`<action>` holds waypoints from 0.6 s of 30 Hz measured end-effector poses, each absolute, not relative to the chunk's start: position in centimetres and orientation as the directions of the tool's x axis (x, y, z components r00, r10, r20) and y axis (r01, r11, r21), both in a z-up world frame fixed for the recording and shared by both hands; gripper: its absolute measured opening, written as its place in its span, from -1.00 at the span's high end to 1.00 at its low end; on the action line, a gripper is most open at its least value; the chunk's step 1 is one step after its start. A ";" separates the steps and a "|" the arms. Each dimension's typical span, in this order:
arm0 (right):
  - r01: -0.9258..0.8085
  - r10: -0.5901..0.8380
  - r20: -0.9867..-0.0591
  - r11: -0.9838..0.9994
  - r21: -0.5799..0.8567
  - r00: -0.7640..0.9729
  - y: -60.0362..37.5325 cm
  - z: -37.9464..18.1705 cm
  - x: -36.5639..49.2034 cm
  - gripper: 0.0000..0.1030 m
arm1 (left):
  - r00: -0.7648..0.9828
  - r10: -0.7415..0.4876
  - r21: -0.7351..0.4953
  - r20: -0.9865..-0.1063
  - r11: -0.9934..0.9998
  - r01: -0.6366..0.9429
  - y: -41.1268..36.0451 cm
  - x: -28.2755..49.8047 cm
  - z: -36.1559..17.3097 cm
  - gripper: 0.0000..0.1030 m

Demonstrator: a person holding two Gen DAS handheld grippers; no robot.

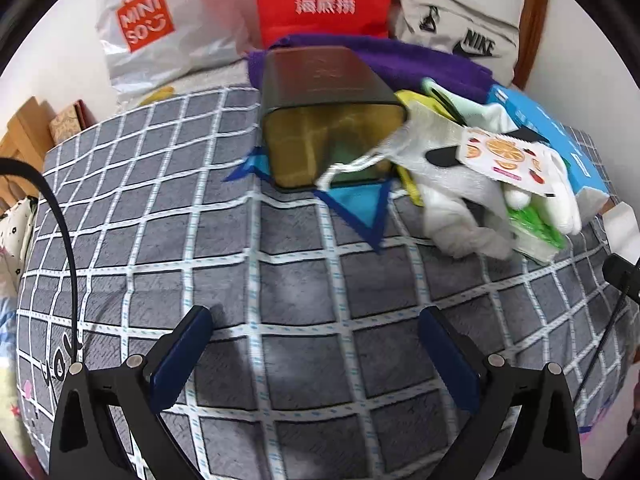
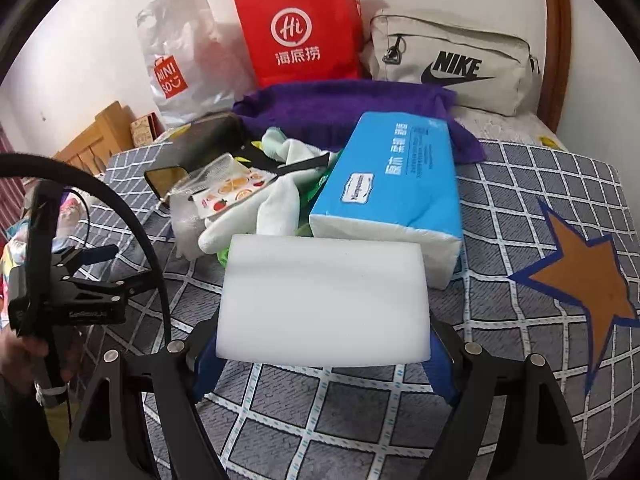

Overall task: Organize soft objects
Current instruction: 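Grasp the white sponge with the right tool while the left tool reaches toward the orange-print sachet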

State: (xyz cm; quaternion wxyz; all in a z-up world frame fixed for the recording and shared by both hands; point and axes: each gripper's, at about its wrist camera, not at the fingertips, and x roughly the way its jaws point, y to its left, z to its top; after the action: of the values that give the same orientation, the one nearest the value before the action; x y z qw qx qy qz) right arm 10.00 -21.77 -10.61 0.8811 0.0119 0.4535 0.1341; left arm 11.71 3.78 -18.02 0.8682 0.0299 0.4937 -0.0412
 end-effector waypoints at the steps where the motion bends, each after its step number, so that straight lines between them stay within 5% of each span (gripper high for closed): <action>1: -0.227 0.253 -0.794 0.963 0.148 0.553 -22.0 -10.5 10.0 -0.57 | 0.500 -0.050 0.018 -0.865 0.991 0.129 3.0 11.8 -17.6 -1.00; 6: -0.228 0.246 -0.792 0.964 0.138 0.559 -23.3 -9.7 9.6 -0.57 | 0.545 -0.105 0.066 -0.832 0.956 0.285 -1.6 12.0 -14.2 -1.00; 13: -0.178 0.225 -0.788 0.973 0.148 0.574 -26.4 -8.9 9.6 -0.58 | 0.472 -0.315 -0.143 -0.823 0.920 0.364 -4.0 16.2 -11.6 -0.99; 18: -0.127 0.208 -0.796 0.978 0.165 0.568 -28.6 -9.1 10.0 -0.58 | 0.399 -0.346 -0.218 -0.849 0.918 0.332 -4.5 18.5 -13.1 -0.60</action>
State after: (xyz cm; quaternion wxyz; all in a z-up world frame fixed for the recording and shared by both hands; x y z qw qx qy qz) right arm 10.04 -28.56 -9.11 0.8843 0.0447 0.4550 0.0947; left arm 18.53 -4.45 -13.12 0.8363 -0.0069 0.5093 -0.2029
